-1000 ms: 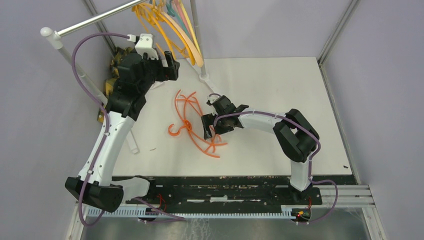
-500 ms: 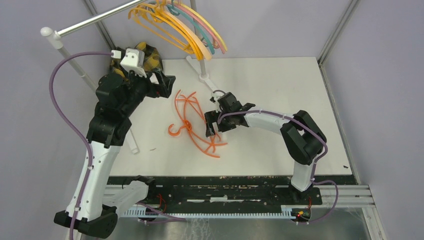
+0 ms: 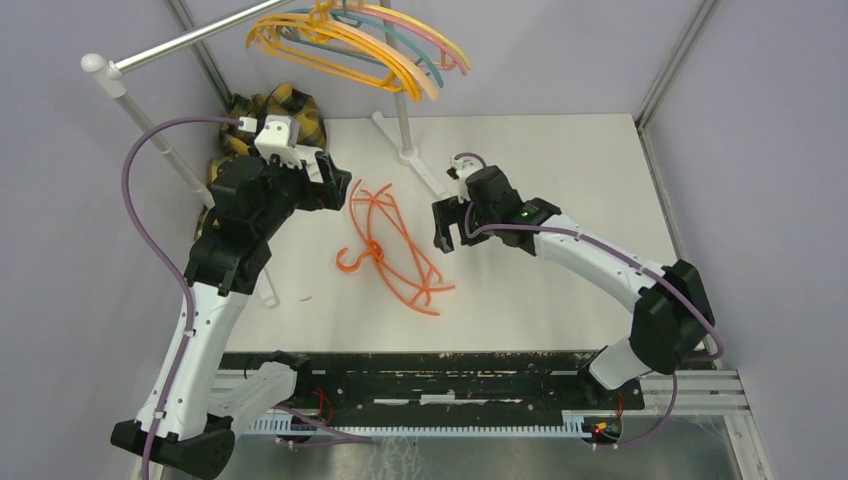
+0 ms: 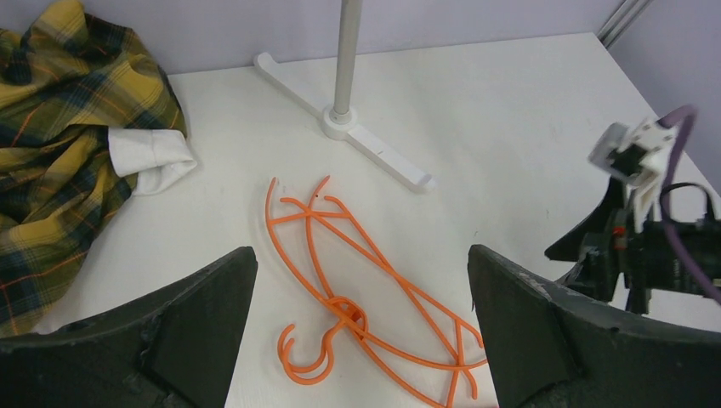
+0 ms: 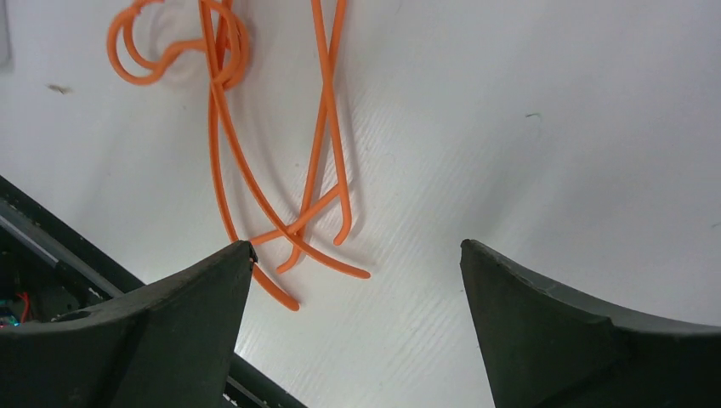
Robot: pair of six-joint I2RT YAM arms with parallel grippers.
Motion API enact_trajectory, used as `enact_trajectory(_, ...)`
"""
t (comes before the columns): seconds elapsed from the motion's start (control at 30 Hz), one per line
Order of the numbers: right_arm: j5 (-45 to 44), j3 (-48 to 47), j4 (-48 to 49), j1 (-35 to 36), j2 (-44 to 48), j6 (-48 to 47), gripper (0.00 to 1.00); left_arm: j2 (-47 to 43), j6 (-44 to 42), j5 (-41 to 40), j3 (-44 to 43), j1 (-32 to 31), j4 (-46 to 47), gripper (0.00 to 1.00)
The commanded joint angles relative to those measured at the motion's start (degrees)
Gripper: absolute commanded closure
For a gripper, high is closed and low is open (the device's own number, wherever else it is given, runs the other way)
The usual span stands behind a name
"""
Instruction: Organize the hangers
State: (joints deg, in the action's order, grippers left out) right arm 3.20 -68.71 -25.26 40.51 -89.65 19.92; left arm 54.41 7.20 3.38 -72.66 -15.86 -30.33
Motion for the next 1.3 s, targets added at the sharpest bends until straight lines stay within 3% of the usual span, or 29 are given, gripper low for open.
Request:
enact_trajectory(0.0,0.17,0.73,2.44,-3.09,2.91,-0.32,0.00,-0.97,4.62,-0.72,1.80,0.30,2.05,0.01)
enact_trajectory(0.17,-6.76,-1.75,1.56,3.57,-1.56,-2.31,0.03,-0.46,7.41,-3.06,4.46,1.51,-0.12,0.01)
enact_trajectory(0.4,-4.96,-8.91,2.88,13.45,-11.67,-3.39,0.14,-5.50,13.43,-9.67,12.53,1.88,1.01,0.00)
enact_trajectory(0.57,-3.17,-11.88,3.56,15.02,-17.48,-3.70,0.24,-8.00,13.86,-10.31,15.87,1.84,-0.23,0.01)
enact_trajectory(0.97,-2.81,-14.84,5.55,15.12,-27.32,-4.89,0.31,-11.42,14.47,-9.34,19.78,1.85,-0.82,0.02)
enact_trajectory(1.03,-3.18,-14.86,5.56,15.14,-27.71,-5.00,0.39,-11.71,14.42,-9.37,19.89,1.85,-1.09,0.02)
enact_trajectory(1.27,-3.91,-13.96,4.58,14.99,-26.19,-5.38,0.97,-13.08,14.25,-8.79,19.26,1.88,-1.96,0.02)
